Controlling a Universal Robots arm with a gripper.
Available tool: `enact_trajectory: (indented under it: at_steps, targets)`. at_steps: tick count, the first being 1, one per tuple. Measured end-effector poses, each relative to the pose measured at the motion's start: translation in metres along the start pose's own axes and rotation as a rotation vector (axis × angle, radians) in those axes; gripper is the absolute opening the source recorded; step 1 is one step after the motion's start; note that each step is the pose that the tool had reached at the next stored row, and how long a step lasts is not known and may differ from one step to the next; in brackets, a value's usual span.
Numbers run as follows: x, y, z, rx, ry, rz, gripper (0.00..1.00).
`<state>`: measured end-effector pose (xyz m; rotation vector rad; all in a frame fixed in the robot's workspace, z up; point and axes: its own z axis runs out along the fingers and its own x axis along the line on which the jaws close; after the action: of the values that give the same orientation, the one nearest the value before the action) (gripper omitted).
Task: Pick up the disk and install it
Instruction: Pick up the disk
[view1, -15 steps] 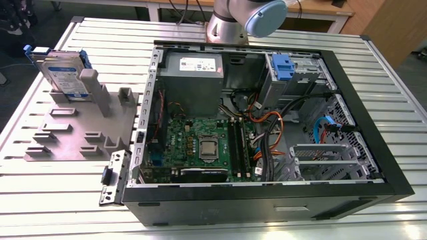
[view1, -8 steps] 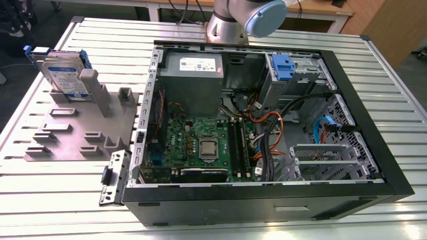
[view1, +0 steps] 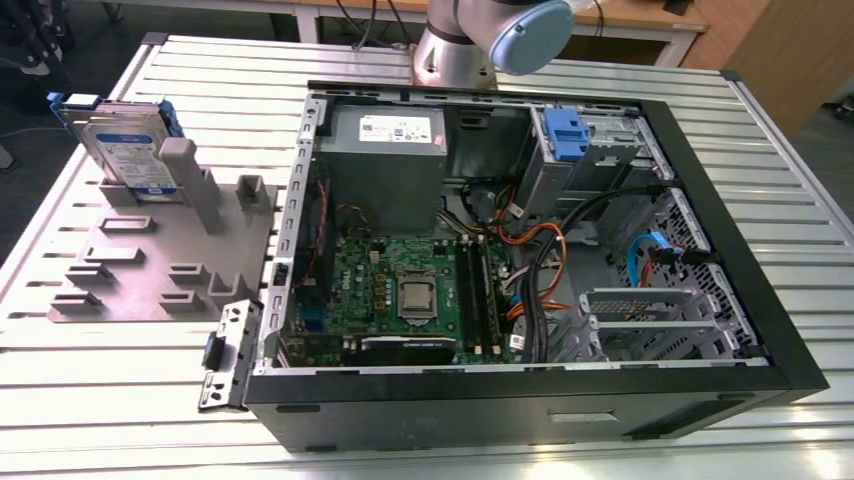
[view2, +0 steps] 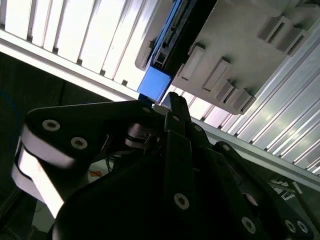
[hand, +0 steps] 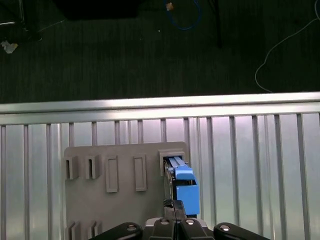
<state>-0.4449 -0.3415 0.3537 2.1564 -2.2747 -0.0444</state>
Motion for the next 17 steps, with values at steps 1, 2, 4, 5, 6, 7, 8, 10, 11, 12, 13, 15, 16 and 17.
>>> enact_trajectory:
  at_steps: [1, 2, 4, 5, 6, 7, 8, 10, 11, 12, 13, 15, 16, 17]
  targets:
    - [0.0, 0.0, 0.0001, 0.0001, -0.0001, 0.0, 0.11]
    - [0.0, 0.0, 0.0001, 0.0002, -0.0001, -0.001, 0.11]
    - [0.0, 0.0, 0.0001, 0.0002, -0.0001, -0.001, 0.11]
    - [0.0, 0.0, 0.0001, 0.0002, -0.0001, -0.001, 0.11]
    - [0.0, 0.0, 0.0001, 0.0002, -0.0001, -0.001, 0.11]
    - [0.0, 0.0, 0.0001, 0.0001, -0.0001, -0.001, 0.11]
    - [0.0, 0.0, 0.0001, 0.0002, -0.0001, -0.001, 0.11]
    - [0.0, 0.0, 0.0001, 0.0002, -0.0001, -0.002, 0.11]
    - [0.0, 0.0, 0.0001, 0.0002, -0.0001, -0.002, 0.11]
    - [0.0, 0.0, 0.0001, 0.0001, 0.0, -0.002, 0.11]
    - [0.0, 0.0, 0.0001, 0.0001, 0.0, -0.002, 0.11]
    - [0.0, 0.0, 0.0001, 0.0001, -0.0001, -0.002, 0.18]
    - [0.0, 0.0, 0.0001, 0.0001, 0.0, -0.002, 0.18]
    - [0.0, 0.0, 0.0001, 0.0001, 0.0, -0.002, 0.18]
